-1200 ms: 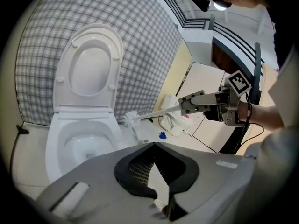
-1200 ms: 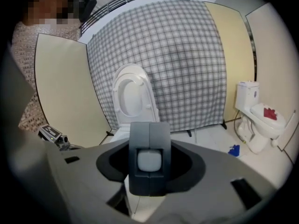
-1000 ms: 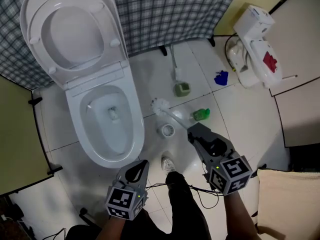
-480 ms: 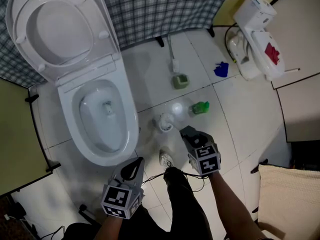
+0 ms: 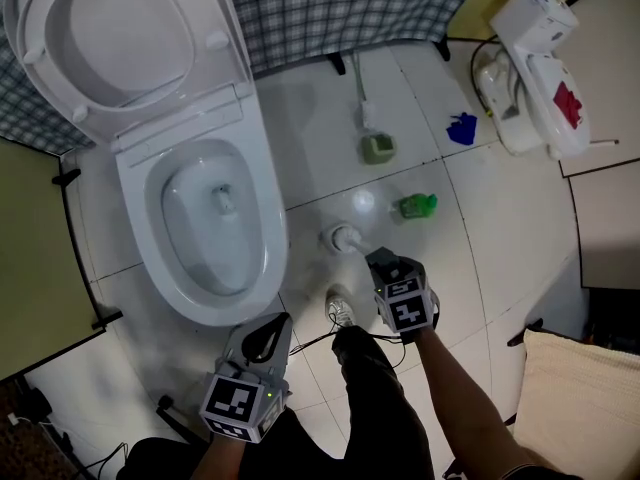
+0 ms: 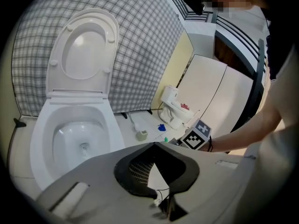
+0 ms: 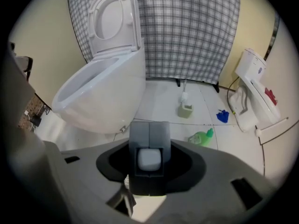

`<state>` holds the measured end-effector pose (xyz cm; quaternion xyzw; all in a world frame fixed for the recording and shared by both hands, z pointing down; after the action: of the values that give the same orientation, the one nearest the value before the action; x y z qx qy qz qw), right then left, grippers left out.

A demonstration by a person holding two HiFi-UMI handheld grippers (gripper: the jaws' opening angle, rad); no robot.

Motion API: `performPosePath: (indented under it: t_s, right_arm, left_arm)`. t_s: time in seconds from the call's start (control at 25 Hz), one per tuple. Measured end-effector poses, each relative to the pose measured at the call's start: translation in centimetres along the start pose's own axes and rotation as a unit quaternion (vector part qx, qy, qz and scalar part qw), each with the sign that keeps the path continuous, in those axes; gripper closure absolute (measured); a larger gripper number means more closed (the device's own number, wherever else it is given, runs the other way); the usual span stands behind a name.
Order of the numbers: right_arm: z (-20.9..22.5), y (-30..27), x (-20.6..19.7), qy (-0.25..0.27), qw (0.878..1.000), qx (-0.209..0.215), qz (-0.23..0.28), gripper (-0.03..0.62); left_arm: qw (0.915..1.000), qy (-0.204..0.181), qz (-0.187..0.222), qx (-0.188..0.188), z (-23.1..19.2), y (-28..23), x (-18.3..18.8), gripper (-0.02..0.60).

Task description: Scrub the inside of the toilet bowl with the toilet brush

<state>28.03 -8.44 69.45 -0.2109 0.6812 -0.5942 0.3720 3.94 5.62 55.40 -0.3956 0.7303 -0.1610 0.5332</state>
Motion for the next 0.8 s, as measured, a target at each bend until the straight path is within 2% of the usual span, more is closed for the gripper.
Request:
performPosePath:
  t_s: [0.36,0.8]
  right_arm:
    - [-0.4,-4.1,0.9,0.000,0.999,-0.003,-0.032,0.398]
    - [-0.5,-8.4,2.6,-0.026,0.999,0.005,-0.018,0.396]
  left_arm:
    - [0.9998,0.012,-0.009,0.009,-0.9,-0.3,-1.2,0.575]
    - [0.9995,0.025,-0.016,0.008,-2.5,-1.5,-1.6,0.575]
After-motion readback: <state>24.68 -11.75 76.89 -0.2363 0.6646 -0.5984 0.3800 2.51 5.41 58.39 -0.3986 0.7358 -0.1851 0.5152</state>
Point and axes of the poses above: the fingertips, and each gripper's own axes: y backward along the fingers, z to its right, x out of its top, the point moved 9 cm from there along y, backward along the fingers, and after that the axes turned 8 degrees about -z, right-handed, at the moved point
